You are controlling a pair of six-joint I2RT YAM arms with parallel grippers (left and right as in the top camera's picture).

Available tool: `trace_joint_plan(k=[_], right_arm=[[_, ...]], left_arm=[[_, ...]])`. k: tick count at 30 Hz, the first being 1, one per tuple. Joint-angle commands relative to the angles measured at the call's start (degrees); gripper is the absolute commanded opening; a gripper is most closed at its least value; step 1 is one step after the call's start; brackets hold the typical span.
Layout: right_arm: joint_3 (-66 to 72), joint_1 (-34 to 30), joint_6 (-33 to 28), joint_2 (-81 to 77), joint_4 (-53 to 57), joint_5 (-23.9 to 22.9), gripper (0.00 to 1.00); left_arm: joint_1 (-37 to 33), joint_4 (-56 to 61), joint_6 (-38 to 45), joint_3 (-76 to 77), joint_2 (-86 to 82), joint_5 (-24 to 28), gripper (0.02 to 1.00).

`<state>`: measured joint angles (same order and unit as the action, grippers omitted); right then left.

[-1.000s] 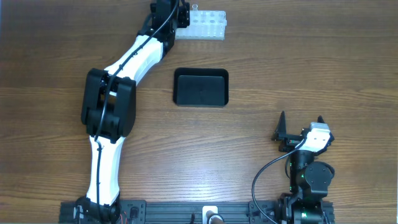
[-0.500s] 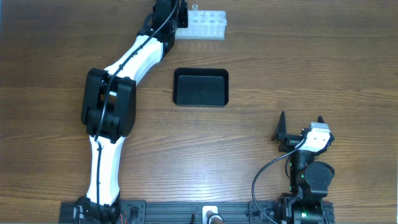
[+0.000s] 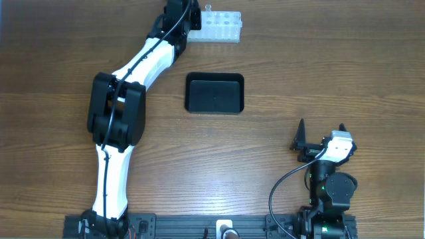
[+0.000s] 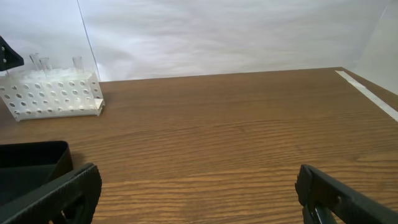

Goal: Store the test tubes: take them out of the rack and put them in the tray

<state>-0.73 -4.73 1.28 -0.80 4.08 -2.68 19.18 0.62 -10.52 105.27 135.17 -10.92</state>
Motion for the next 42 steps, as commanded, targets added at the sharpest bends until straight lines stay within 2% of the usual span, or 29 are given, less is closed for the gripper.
trace_joint_plan(k=[1, 6, 9, 21, 32, 42], right_arm=[[0.44, -0.17, -0.07, 0.52, 0.0, 0.07, 0.993], [0.44, -0.17, -0.07, 0.5, 0.0, 0.07, 0.993], [0.44, -0.17, -0.07, 0.5, 0.0, 0.07, 0.993], [0.44, -0.17, -0.07, 0.52, 0.0, 0.07, 0.993], [0.44, -0.17, -0.07, 0.52, 0.0, 0.07, 0.993], [0.44, -0.17, -0.07, 0.52, 0.0, 0.07, 0.993]], left_arm=[[0.22, 0.33, -0.17, 1.25, 1.9, 0.87, 0.382], [0.57, 1.27, 0.37, 1.25, 2.43, 1.07, 0.338], [0.87, 1.6, 1.29, 1.25, 2.64, 1.22, 0.266], [0.83, 2.23, 1.29, 1.27, 2.62, 1.22, 0.165], [0.79, 3.13, 2.89, 1.57, 0.04, -0.2, 0.139], [0.81, 3.82, 5.88, 1.57, -17.03, -1.75, 0.128]])
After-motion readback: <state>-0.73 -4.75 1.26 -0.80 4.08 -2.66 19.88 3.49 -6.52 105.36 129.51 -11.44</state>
